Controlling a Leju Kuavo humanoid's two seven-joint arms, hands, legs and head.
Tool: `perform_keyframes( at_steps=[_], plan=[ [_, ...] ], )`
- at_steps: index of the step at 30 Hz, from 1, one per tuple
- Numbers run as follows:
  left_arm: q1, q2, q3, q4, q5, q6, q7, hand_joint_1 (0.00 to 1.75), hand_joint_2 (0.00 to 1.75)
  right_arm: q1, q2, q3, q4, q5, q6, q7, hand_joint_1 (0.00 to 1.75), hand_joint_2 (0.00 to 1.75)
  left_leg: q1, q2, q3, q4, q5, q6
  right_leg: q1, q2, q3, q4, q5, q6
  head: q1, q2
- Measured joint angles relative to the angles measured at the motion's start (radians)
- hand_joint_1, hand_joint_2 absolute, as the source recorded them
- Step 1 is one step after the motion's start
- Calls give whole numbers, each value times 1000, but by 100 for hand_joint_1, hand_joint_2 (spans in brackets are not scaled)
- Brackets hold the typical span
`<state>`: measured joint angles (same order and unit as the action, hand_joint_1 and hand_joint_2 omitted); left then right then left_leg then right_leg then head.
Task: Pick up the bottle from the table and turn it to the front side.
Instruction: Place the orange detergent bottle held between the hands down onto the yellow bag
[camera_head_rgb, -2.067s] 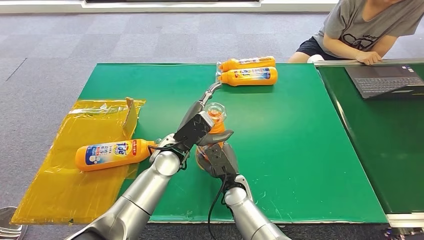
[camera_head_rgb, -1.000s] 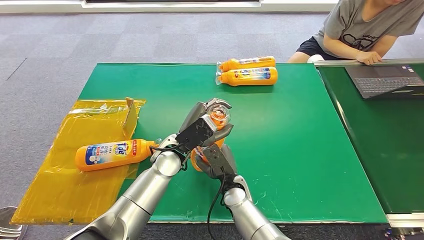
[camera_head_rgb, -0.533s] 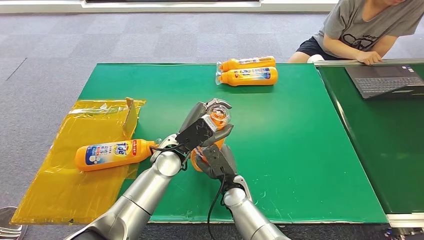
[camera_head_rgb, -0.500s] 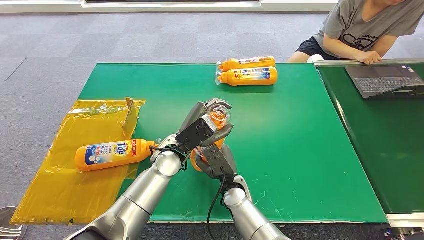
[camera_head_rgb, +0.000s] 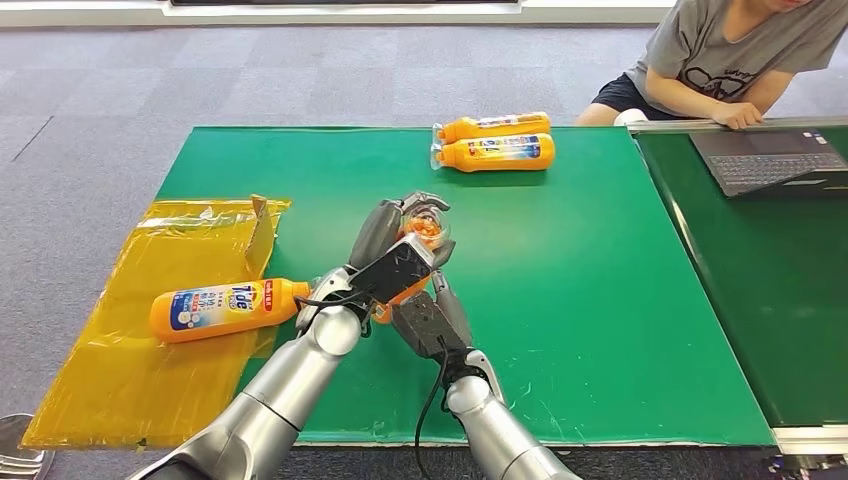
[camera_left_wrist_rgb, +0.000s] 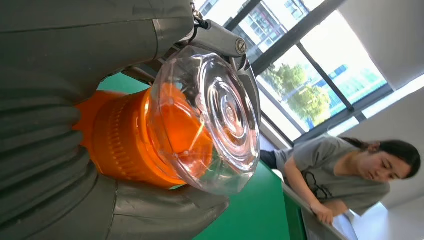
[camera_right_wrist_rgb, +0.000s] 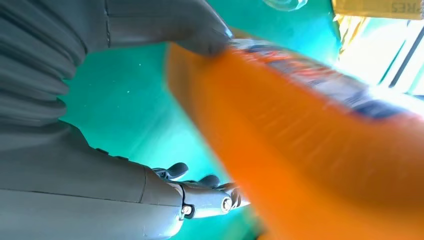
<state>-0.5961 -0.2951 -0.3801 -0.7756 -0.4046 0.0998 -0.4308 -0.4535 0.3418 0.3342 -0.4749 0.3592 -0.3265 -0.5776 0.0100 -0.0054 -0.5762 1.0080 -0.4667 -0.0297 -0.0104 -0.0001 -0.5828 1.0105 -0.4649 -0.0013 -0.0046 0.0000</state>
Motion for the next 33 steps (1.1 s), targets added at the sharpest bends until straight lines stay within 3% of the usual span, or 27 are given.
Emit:
perform_keyframes(
  at_steps=[33],
  plan=[
    [1, 13, 0, -8, -16, 50, -7, 175, 175, 1, 0, 0, 0, 3, -4, -8, 0, 0, 0, 0, 0, 0, 0, 0, 0, 0, 0, 0, 0, 0, 0, 0]
  ],
)
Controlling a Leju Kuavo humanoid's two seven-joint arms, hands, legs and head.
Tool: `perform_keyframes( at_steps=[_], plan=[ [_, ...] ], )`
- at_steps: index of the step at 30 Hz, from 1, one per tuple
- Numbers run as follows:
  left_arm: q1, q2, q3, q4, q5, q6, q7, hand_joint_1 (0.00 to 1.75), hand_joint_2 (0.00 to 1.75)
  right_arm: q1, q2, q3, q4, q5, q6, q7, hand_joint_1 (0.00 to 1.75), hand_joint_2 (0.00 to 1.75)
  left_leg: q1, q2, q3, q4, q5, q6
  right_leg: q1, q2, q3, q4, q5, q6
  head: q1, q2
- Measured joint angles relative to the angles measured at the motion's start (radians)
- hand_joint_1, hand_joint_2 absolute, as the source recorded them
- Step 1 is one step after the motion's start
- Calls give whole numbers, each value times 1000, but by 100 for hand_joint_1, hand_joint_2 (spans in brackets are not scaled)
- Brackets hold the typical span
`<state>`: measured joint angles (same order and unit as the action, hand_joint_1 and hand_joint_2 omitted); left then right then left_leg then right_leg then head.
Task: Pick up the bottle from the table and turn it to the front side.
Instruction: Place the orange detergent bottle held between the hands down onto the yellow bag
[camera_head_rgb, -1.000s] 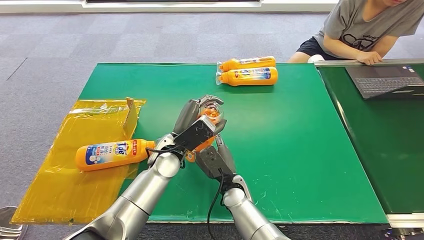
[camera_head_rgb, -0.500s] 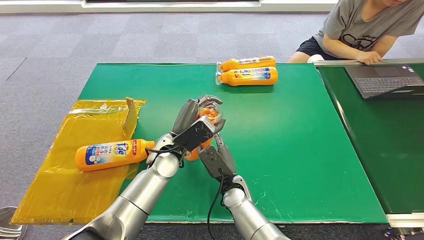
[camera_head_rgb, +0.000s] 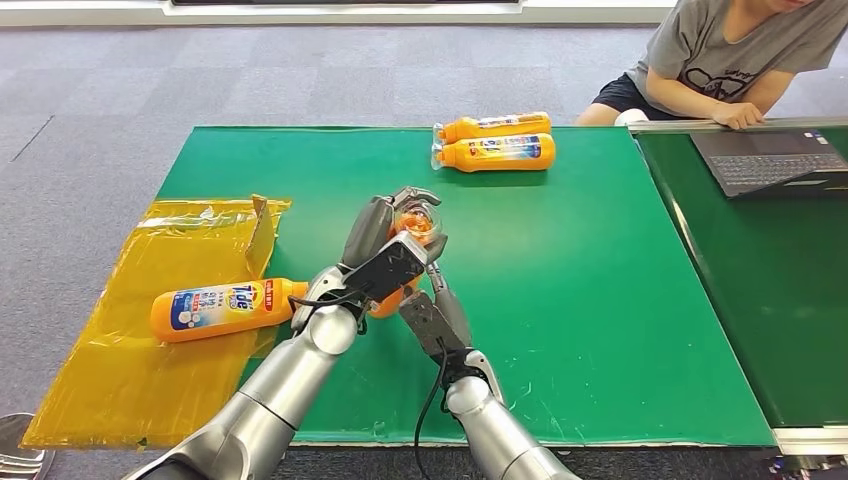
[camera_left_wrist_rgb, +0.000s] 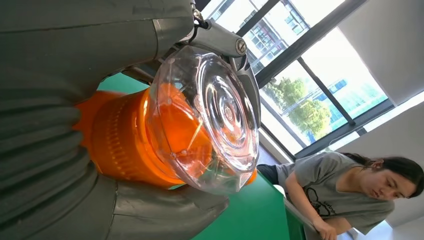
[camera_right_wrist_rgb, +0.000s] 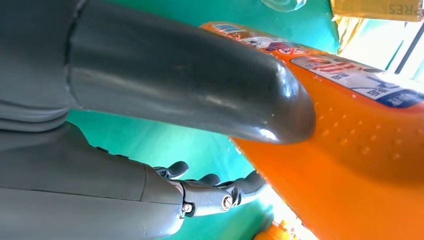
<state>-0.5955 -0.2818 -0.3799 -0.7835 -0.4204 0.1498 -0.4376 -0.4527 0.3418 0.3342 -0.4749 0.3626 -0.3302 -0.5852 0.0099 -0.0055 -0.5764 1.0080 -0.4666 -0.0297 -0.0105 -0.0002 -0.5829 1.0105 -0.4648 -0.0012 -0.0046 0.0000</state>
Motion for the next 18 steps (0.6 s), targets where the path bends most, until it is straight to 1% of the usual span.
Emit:
perform_keyframes(
  at_steps=[2, 3, 6, 7, 8, 10, 15, 18],
  plan=[
    [0, 0, 0, 0, -13, 23, -2, 175, 175, 0, 0, 0, 0, -2, -3, -1, 0, 0, 0, 0, 0, 0, 0, 0, 0, 0, 0, 0, 0, 0, 0, 0],
    [0, 1, 0, 0, -42, 58, 2, 175, 175, 0, 0, 0, 0, -3, -5, -1, 0, 0, 0, 0, 0, 0, 0, 0, 0, 0, 0, 0, 0, 0, 0, 0],
    [-3, 7, -7, -9, -221, 241, 44, 175, 175, 0, 0, 0, 0, -5, -7, -2, 0, 0, 0, 0, 0, 0, 0, 0, 0, 0, 0, 0, 0, 0, 0, 0],
    [-6, 10, -11, -17, -278, 289, 61, 175, 175, 0, 0, 0, 0, -6, -8, -2, 0, 0, 0, 0, 0, 0, 0, 0, 0, 0, 0, 0, 0, 0, 0, 0],
    [-8, 13, -16, -25, -320, 316, 75, 175, 175, 0, 0, 0, 0, -6, -8, -2, 0, 0, 0, 0, 0, 0, 0, 0, 0, 0, 0, 0, 0, 0, 0, 0],
    [-11, 18, -22, -37, -353, 331, 91, 175, 175, 0, 0, 0, 0, -8, -8, -3, 0, 0, 0, 0, 0, 0, 0, 0, 0, 0, 0, 0, 0, 0, 0, 0],
    [-12, 23, -30, -50, -362, 332, 98, 175, 175, 0, 0, 0, 0, -9, -9, -3, 0, 0, 0, 0, 0, 0, 0, 0, 0, 0, 0, 0, 0, 0, 0, 0],
    [-12, 25, -35, -51, -389, 351, 107, 175, 175, 0, 0, 0, 0, -12, -9, -3, 0, 0, 0, 0, 0, 0, 0, 0, 0, 0, 0, 0, 0, 0, 0, 0]
  ],
)
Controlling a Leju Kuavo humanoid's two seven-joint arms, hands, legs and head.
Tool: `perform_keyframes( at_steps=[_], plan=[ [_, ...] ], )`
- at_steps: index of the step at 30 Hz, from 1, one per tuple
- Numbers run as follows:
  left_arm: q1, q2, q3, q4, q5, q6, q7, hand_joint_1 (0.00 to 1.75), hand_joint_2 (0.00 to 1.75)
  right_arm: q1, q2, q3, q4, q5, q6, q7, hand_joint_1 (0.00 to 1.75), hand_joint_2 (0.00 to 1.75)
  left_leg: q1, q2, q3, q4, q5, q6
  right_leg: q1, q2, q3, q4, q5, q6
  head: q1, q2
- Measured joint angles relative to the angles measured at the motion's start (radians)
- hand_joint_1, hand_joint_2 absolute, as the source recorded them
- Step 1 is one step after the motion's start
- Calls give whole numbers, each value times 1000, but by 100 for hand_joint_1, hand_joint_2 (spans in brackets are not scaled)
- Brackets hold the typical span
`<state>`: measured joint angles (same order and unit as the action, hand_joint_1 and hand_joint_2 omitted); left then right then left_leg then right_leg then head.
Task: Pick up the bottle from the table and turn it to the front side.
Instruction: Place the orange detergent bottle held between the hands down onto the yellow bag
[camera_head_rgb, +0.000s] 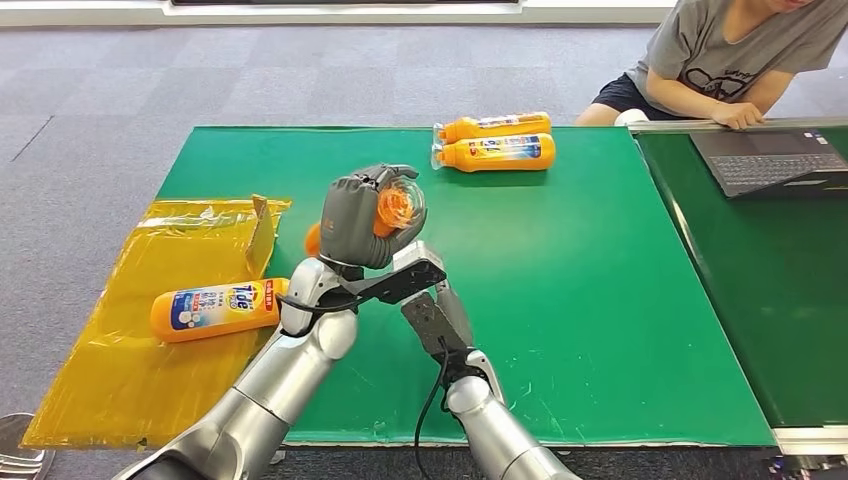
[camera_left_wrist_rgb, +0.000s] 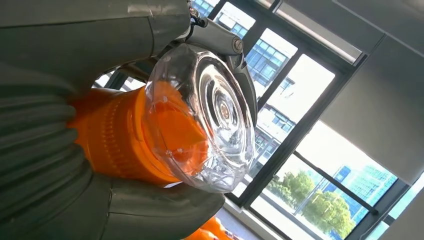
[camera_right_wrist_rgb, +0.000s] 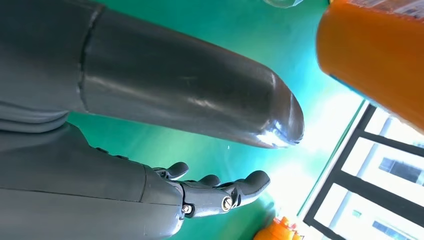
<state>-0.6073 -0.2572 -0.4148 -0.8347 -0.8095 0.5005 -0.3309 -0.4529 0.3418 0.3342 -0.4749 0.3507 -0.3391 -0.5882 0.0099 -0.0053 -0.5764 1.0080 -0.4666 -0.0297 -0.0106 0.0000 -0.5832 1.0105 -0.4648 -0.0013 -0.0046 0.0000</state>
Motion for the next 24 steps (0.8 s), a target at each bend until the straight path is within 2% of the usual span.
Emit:
perform_keyframes(
  at_steps=[10, 15, 18, 21, 24],
  plan=[
    [-4, 2, -9, 18, -152, 95, 58, 175, 175, 10, 0, 0, 4, -22, -2, -8, 0, 0, 0, 0, 0, 0, 0, 0, 0, 0, 0, 0, 0, 0, 0, 0],
    [-19, 7, -9, 60, -325, 181, 155, 175, 175, 19, 0, 0, 4, -35, -3, -8, 0, 0, 0, 0, 0, 0, 0, 0, 0, 0, 0, 0, 0, 0, 0, 0],
    [-26, 10, -9, 77, -369, 190, 175, 175, 175, 19, 0, 0, 5, -39, -4, -5, 0, 0, 0, 0, 0, 0, 0, 0, 0, 0, 0, 0, 0, 0, 0, 0],
    [-34, 14, -9, 96, -484, 190, 222, 175, 175, 19, 0, 0, 5, -42, -5, -2, 0, 0, 0, 0, 0, 0, 0, 0, 0, 0, 0, 0, 0, 0, 0, 0],
    [-51, 19, -10, 131, -624, 189, 288, 175, 175, 19, 0, 0, 5, -35, -10, 2, 0, 131, 0, 0, 0, 0, 0, 0, 0, 0, 0, 0, 0, 0, 0, 0]
  ],
)
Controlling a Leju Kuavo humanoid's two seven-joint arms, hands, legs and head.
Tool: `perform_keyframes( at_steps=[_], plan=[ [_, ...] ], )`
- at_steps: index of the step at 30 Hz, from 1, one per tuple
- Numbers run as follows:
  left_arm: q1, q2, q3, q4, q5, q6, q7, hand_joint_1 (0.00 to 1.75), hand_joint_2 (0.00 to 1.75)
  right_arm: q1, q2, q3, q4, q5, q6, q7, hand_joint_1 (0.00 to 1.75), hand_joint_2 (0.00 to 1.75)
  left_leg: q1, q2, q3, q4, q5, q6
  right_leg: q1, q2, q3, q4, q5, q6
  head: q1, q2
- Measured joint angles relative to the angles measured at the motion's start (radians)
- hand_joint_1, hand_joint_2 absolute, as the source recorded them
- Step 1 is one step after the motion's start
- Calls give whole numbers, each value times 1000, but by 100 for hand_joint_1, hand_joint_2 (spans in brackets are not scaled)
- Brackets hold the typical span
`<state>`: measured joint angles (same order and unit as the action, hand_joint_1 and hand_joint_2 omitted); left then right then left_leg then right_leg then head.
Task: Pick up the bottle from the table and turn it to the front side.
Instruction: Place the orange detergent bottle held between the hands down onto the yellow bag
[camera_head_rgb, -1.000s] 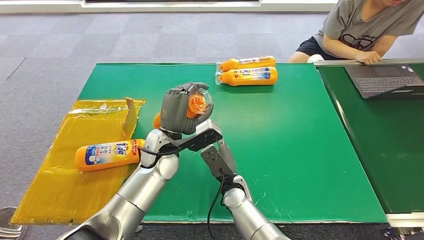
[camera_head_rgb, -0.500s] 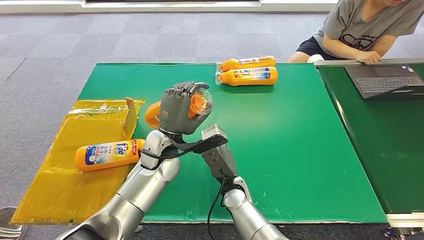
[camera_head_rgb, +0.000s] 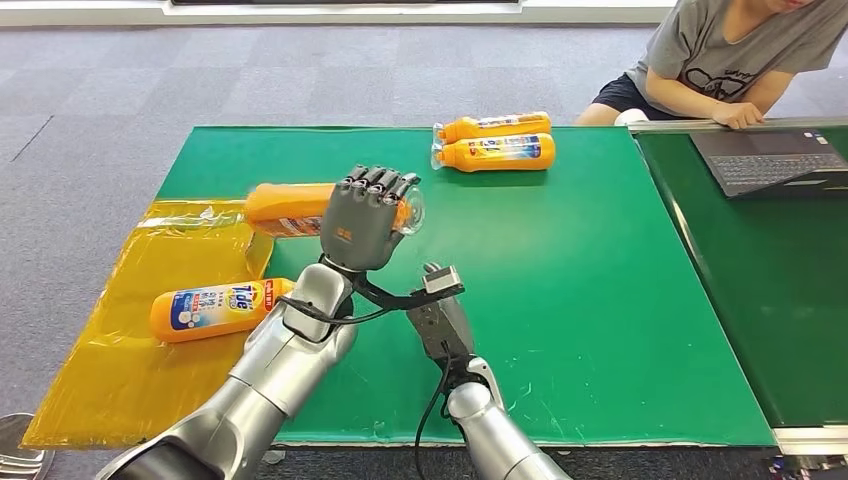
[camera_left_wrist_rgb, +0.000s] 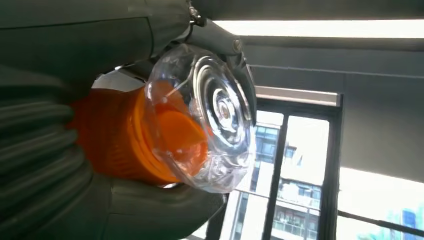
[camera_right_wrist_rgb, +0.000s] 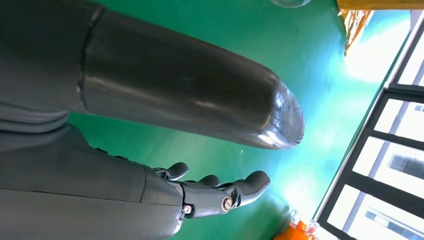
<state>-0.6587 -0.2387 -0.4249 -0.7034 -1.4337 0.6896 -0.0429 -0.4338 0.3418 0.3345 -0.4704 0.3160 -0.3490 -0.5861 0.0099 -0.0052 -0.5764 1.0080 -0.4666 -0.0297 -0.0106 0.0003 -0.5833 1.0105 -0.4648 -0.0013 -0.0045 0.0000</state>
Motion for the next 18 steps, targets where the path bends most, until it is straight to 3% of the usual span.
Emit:
perform_keyframes(
  at_steps=[1, 8, 13, 18],
  plan=[
    [-5, 2, -1, 14, -25, -1, 23, 175, 175, 0, 0, 0, 0, 13, -8, 8, 0, 175, 0, 0, 0, 0, 0, 0, 0, 0, 0, 0, 0, 0, 0, 0],
    [0, 71, -6, 59, -46, -1, 139, 175, 175, 80, -25, 25, -84, 315, -102, 192, 0, 175, 1, 1, 0, 0, 0, 0, 1, 1, -1, 0, 0, 0, 0, 0],
    [68, 179, 1, -2, -46, 1, 184, 175, 175, 309, -116, 14, -441, 596, 2, 366, 0, 175, 1, 1, -1, 0, -2, -1, 1, 2, -2, 0, -2, -1, 0, 0],
    [110, 241, 12, -55, -46, 0, 216, 175, 175, 435, -166, -4, -681, 648, 23, 406, 0, 175, 0, 1, -3, 0, -2, -1, 0, 1, -3, 0, -2, -1, 0, 0]
  ],
)
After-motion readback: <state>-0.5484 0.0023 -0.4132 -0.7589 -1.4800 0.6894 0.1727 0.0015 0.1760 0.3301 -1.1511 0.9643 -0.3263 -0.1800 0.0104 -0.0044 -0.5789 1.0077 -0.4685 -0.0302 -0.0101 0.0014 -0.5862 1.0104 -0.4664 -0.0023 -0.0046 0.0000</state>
